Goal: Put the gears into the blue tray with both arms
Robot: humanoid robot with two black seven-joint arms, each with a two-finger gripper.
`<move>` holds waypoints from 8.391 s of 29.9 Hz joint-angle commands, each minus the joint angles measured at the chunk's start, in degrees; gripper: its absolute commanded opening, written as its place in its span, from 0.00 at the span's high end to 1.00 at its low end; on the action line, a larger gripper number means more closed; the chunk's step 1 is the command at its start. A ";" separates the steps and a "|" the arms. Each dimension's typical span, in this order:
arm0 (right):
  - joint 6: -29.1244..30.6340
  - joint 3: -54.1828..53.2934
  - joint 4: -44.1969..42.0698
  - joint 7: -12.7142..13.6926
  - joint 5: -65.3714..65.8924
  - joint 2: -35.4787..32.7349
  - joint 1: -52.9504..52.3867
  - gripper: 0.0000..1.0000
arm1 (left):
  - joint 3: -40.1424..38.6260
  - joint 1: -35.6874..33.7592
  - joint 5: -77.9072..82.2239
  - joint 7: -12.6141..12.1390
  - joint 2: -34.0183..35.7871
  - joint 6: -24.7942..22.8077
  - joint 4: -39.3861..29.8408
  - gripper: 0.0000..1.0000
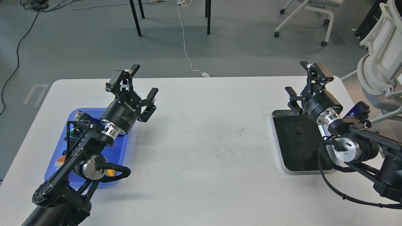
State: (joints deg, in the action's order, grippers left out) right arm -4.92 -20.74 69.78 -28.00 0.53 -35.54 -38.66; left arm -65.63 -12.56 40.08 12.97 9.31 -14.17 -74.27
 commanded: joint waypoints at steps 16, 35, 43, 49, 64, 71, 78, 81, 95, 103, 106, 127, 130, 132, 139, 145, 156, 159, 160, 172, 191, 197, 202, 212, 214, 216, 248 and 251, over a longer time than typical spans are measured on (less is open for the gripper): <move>1.74 4.38 2.28 0.00 21.24 -7.86 -4.57 0.01 | 0.94 -0.71 -0.09 2.58 1.67 -0.77 0.26 0.02; 22.23 56.58 2.64 0.00 86.29 -19.31 -48.26 0.02 | 1.03 -0.09 0.00 3.99 1.41 -0.95 -0.79 0.02; 19.52 63.89 -2.98 0.00 89.91 -11.67 -46.34 0.07 | 1.03 -0.01 0.00 3.99 0.62 -0.77 -0.88 0.02; 13.18 64.07 -6.67 0.00 89.56 -7.27 -40.45 0.30 | 1.03 -0.01 0.00 3.99 0.88 -0.77 -1.23 0.02; 10.37 64.25 -10.37 0.00 86.57 -0.94 -36.31 0.45 | 1.03 0.17 0.00 3.99 0.88 -0.77 -1.41 0.02; 10.28 64.60 -10.72 0.00 86.57 -0.50 -35.96 0.49 | 1.03 0.08 0.00 3.99 1.15 -0.77 -1.41 0.02; 10.28 65.48 -10.72 0.00 86.57 -1.11 -35.96 0.51 | 1.03 0.08 0.00 3.99 0.79 -0.68 -1.41 0.02; 10.28 65.48 -10.72 0.00 86.57 -1.11 -35.96 0.51 | 1.03 0.17 0.00 3.99 0.79 -0.77 -1.41 0.02; 10.45 65.83 -10.63 0.00 86.66 -1.64 -36.05 0.77 | 1.03 0.08 0.09 3.99 0.88 -0.77 -1.41 0.02; 10.80 65.74 -10.54 0.00 86.66 -1.99 -36.31 0.85 | 1.03 0.08 0.09 3.99 0.88 -0.77 -1.32 0.02; 10.80 65.74 -10.19 0.00 86.57 -2.17 -37.28 0.84 | 1.03 0.08 0.09 3.99 0.88 -0.77 -1.32 0.02; 6.42 65.83 -8.43 0.00 63.02 20.58 -49.50 0.84 | 0.94 0.08 0.09 3.99 1.15 -0.77 -1.41 0.02; 4.92 65.83 -10.89 0.00 62.84 23.84 -46.25 0.84 | 0.94 0.08 0.09 4.08 1.58 -0.77 -1.41 0.02; 3.95 65.92 -11.16 0.00 62.84 24.90 -44.67 0.84 | 0.94 0.08 0.09 3.99 1.67 -0.77 -1.41 0.02; -1.59 68.82 -11.42 0.00 62.75 26.31 -40.27 0.82 | 0.94 0.08 0.09 3.99 1.59 -0.77 -1.41 0.02; -3.25 68.82 -11.60 0.00 62.66 26.22 -39.13 0.81 | 0.94 0.08 0.09 3.99 1.50 -0.77 -1.41 0.02; -5.19 68.82 -16.08 0.00 62.66 29.47 -36.67 0.79 | 1.03 0.26 0.09 3.99 1.32 -0.77 -1.41 0.02; -5.63 68.82 -16.61 0.00 62.58 30.17 -36.58 0.78 | 1.03 0.26 0.09 3.99 1.23 -0.77 -1.58 0.02; -5.72 68.82 -16.96 0.00 62.58 30.44 -36.58 0.75 | 0.94 0.26 0.09 3.99 1.32 -0.77 -1.58 0.02; -6.77 68.73 -17.22 0.00 60.47 30.00 -36.75 0.17 | 1.03 0.35 0.09 3.99 1.50 -0.77 -1.76 0.02; -4.66 48.62 3.77 0.00 38.61 -6.28 -33.60 0.04 | 1.03 0.17 0.09 4.34 1.50 -0.42 -2.11 0.02; -4.40 27.46 4.92 0.00 17.87 -9.81 -19.03 0.04 | 1.64 -0.71 1.75 6.01 1.41 0.19 -1.93 0.02; 0.42 13.30 4.75 0.00 3.81 -10.25 -8.91 0.04 | 1.91 -0.71 5.35 9.17 1.58 0.28 -1.93 0.02; 22.29 0.88 4.13 0.00 -10.72 -14.72 5.42 0.04 | 9.35 -5.09 33.18 15.03 5.18 -0.33 -2.46 0.02; 27.91 0.70 3.96 0.00 -10.72 -16.92 7.18 0.03 | 14.45 -8.60 41.61 15.03 7.46 -0.33 -2.46 0.02; 32.92 0.79 3.26 0.00 -10.72 -18.77 8.68 0.03 | 19.37 -12.99 50.84 15.03 9.57 -0.25 -2.37 0.02; 32.92 0.97 -3.42 0.00 -11.08 -18.43 10.80 0.03 | 67.21 -46.41 84.92 15.03 -2.45 0.54 25.39 0.36; 32.92 0.97 -3.25 0.00 -11.08 -18.43 10.80 0.03 | 67.30 -46.41 84.92 15.03 -3.51 1.42 27.33 0.37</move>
State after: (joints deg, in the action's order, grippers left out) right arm 28.00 -19.76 66.42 -28.00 -10.55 -53.98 -27.86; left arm 1.60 -59.04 125.01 27.99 6.72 -13.35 -48.63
